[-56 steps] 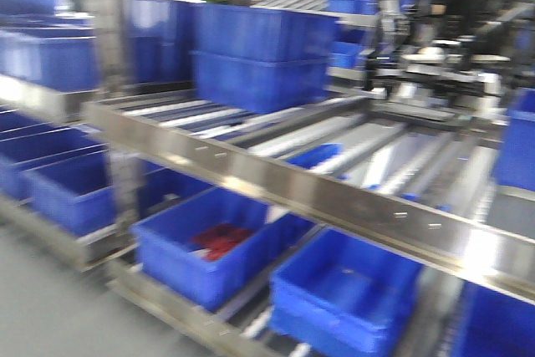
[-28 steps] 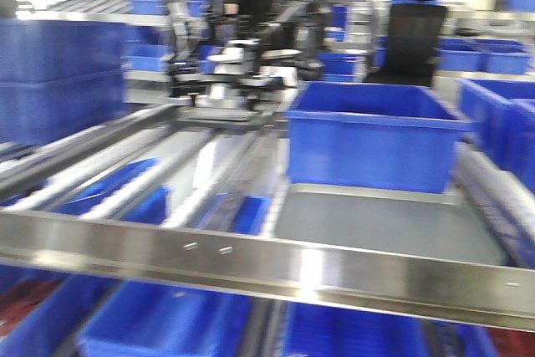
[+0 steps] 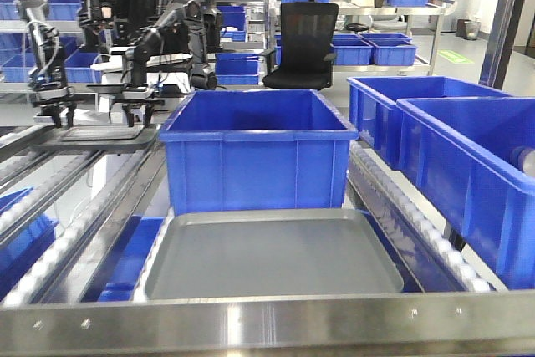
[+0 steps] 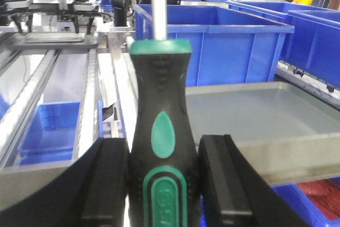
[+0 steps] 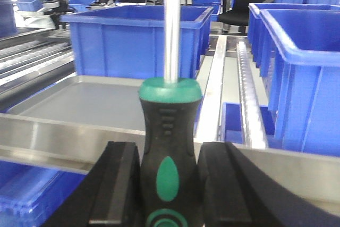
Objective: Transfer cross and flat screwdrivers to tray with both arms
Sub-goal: 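Drive up to the grey metal tray and stop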
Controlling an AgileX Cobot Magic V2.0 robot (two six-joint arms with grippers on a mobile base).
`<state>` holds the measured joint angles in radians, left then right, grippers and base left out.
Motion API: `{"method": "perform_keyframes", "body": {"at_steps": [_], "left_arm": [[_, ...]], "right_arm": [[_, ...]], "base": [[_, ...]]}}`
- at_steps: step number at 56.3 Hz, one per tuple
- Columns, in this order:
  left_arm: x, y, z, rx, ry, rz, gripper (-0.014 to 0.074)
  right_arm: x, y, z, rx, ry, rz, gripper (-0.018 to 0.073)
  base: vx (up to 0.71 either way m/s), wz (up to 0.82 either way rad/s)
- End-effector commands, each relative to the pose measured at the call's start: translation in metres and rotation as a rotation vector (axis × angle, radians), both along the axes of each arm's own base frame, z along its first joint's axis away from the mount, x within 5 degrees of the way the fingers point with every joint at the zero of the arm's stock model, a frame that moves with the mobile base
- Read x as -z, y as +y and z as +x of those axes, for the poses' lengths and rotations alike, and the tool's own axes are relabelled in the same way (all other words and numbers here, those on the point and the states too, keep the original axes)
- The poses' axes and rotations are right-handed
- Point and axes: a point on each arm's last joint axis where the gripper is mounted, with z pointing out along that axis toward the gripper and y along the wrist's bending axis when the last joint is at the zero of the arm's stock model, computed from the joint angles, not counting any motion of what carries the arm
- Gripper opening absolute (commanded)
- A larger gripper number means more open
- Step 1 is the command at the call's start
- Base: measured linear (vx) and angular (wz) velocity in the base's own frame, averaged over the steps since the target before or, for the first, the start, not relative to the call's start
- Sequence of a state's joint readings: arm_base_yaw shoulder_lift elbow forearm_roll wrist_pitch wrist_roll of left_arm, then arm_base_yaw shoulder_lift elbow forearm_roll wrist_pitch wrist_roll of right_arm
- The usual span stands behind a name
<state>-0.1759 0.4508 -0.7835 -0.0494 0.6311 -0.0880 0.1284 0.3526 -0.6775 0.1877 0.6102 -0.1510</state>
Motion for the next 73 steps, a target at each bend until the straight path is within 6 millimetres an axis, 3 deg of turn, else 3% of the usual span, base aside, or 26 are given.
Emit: {"method": "perform_keyframes", "body": {"at_steps": [1,38,73], "left_arm": [[-0.0142,-0.0006,0.0018,0.001,-0.098,-0.031,0.0003],[-0.0142,-0.0006,0.0018,0.001,-0.098,-0.031,0.0003],[-0.0142,-0.0006,0.0018,0.001,-0.098,-0.031,0.0003]], "right_arm": [[-0.0170,-0.0012,0.0007,0.016,-0.113,0.026,-0.0008],[-0.0170,-0.0012,0.0007,0.016,-0.113,0.026,-0.0008],[-0.0170,-0.0012,0.0007,0.016,-0.113,0.026,-0.0008]], "base": [[0.25,-0.09],[0.25,0.05],[0.04,0.00]]}}
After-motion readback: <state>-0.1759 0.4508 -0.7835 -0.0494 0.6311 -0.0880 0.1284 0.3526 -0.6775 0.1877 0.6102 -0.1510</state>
